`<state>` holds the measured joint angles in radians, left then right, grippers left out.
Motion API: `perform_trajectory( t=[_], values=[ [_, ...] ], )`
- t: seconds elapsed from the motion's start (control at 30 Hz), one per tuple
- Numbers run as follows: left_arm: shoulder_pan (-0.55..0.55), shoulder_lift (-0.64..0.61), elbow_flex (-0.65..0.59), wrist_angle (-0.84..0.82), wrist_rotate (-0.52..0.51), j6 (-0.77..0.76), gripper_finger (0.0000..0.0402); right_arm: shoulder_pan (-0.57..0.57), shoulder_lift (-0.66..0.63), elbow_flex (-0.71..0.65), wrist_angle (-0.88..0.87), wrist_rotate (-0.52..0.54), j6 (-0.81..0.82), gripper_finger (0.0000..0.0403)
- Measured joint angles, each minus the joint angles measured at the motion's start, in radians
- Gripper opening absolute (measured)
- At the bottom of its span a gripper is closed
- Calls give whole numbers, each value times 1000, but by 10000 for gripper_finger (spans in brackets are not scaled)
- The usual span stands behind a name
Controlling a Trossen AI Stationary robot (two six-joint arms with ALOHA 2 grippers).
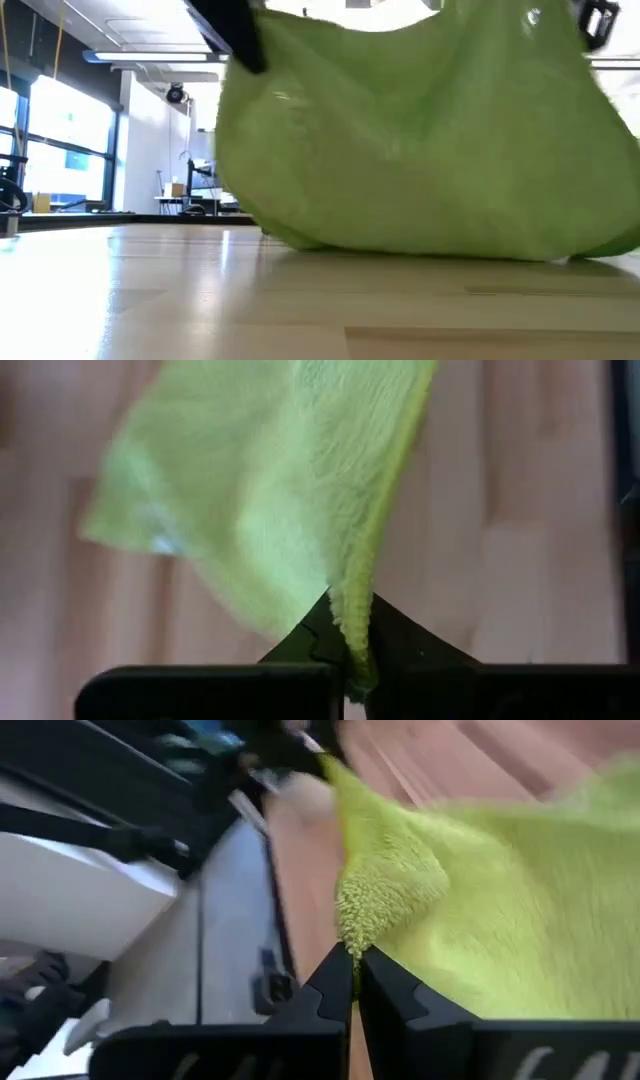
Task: Fold microfiber towels
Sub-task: Fold the green towel
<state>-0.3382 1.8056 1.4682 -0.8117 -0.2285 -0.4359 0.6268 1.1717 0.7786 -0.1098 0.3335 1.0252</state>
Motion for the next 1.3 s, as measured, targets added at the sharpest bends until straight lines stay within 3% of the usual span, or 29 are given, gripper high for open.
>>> perform_trajectory(
  t=[0.17, 0.43, 0.73, 0.87, 1.1, 1.2, 1.3],
  values=[
    [0, -10, 136, -188, -50, 77, 2, -22, -23, 1, 84, 36, -109, 0],
    [0, -12, 309, -374, -130, 257, 3, -46, -40, 97, -13, 87, -293, 0],
    [49, -12, 383, -619, -359, 332, 3, -137, -40, 322, -517, 245, -405, 0],
    [112, -12, 383, -691, -440, 385, 3, -231, -40, 344, -607, 297, -462, 0],
    [184, -25, 429, -762, -504, 370, 3, -334, -39, 379, -496, 312, -696, 0],
    [189, -42, 475, -752, -521, 403, 3, -352, -40, 402, -492, 309, -718, 0],
    [188, -49, 519, -740, -427, 356, 3, -355, -38, 402, -538, 245, -649, 0]
  ],
)
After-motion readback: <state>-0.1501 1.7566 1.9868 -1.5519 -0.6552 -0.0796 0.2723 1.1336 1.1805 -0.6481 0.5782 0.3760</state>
